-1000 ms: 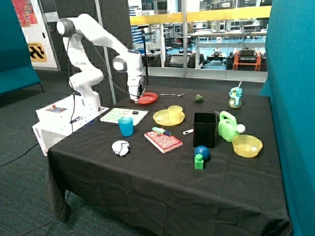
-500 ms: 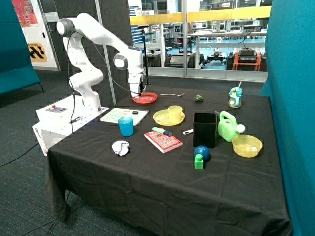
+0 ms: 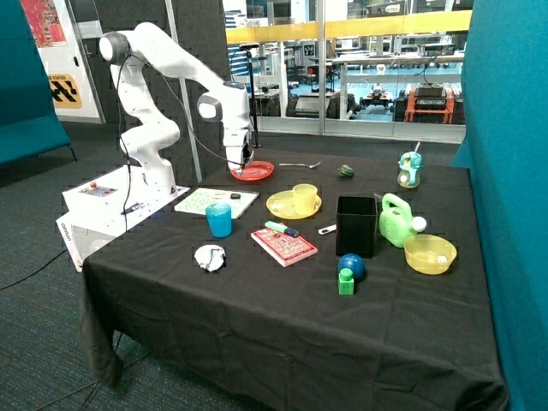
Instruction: Put a highlighter on each book
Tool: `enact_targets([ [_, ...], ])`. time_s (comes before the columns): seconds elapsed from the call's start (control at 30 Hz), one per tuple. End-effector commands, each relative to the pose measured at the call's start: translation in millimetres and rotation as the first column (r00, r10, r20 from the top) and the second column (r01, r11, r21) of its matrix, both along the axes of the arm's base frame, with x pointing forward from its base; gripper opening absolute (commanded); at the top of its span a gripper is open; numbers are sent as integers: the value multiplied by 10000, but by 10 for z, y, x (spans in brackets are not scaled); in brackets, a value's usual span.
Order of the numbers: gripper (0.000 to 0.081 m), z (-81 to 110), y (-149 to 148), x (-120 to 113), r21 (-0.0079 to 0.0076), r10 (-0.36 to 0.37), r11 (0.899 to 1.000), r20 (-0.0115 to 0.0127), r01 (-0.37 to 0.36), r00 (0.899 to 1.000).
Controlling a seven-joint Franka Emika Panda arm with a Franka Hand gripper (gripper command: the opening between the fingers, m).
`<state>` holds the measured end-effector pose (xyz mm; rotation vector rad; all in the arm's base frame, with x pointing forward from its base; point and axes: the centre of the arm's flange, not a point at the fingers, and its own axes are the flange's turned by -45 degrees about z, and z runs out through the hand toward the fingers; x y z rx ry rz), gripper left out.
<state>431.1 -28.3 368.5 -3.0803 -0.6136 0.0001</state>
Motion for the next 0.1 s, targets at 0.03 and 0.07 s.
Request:
enact_targets([
  [0.03, 455, 5, 49, 105, -7, 420, 9991, 2, -420, 9991],
  [0.07, 453, 13, 63, 113, -7, 607, 9982, 2, -607, 9982],
])
